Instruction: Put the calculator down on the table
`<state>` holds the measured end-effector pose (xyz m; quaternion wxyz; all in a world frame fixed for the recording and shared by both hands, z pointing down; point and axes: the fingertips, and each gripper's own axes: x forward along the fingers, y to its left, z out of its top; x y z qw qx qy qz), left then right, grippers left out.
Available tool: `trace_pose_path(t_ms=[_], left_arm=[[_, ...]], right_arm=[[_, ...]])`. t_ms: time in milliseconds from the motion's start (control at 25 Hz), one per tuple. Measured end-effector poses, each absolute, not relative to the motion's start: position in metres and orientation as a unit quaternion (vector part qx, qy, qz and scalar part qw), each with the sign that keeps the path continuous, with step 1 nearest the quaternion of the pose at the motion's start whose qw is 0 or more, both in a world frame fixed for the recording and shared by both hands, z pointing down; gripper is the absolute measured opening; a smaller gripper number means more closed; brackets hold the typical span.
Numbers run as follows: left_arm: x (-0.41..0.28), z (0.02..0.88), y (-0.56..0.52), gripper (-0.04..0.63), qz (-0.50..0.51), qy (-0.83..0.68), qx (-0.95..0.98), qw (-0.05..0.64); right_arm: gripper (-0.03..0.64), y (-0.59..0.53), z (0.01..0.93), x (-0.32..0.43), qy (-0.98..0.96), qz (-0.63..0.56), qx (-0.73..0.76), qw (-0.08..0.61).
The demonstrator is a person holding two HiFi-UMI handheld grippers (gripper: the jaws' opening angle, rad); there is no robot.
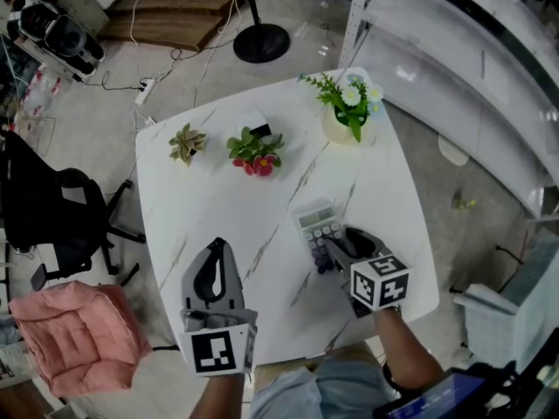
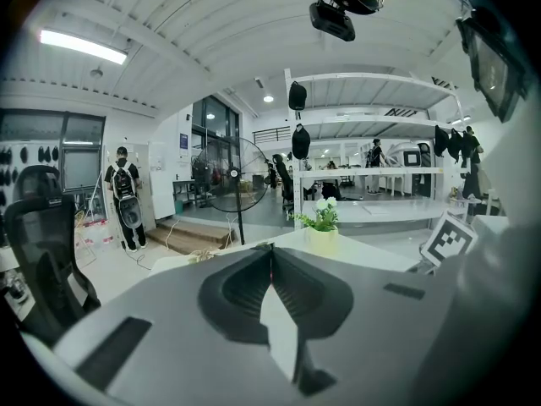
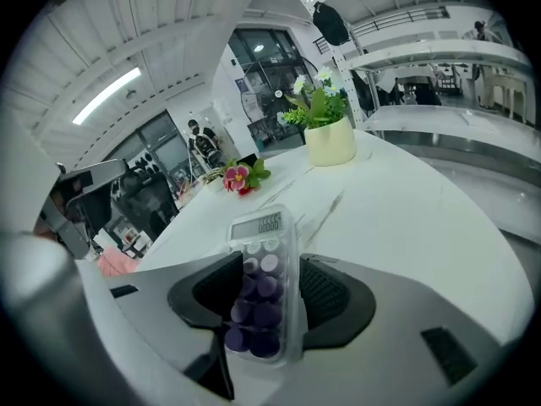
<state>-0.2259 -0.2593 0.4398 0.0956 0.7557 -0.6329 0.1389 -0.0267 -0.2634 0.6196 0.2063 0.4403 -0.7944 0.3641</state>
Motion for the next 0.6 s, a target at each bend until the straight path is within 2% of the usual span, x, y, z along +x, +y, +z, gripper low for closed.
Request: trace_pose_path(t_ms=[280,440,600], left_arm=[[-0.220,0.419,-0.249,0.008,0.127,-0.638,0.755,0.082],[-0.216,0.387,-0.240,0.008,0.098,-0.643,0.757,0.066],[-0.216,0.346,-0.231,0.008,0.064,-0.651,0.755,0.048]], right_arm=[[0.222,-0.268,0.589,-0.028,-0.813,0.333,0.440,0.187],[0.211,-0.273,0.524,-0.038,-0.843,0.262,0.442,0.160],[0.159,-0.278,0.440,-0.053,-0.871,0.185,0.441,0.111]])
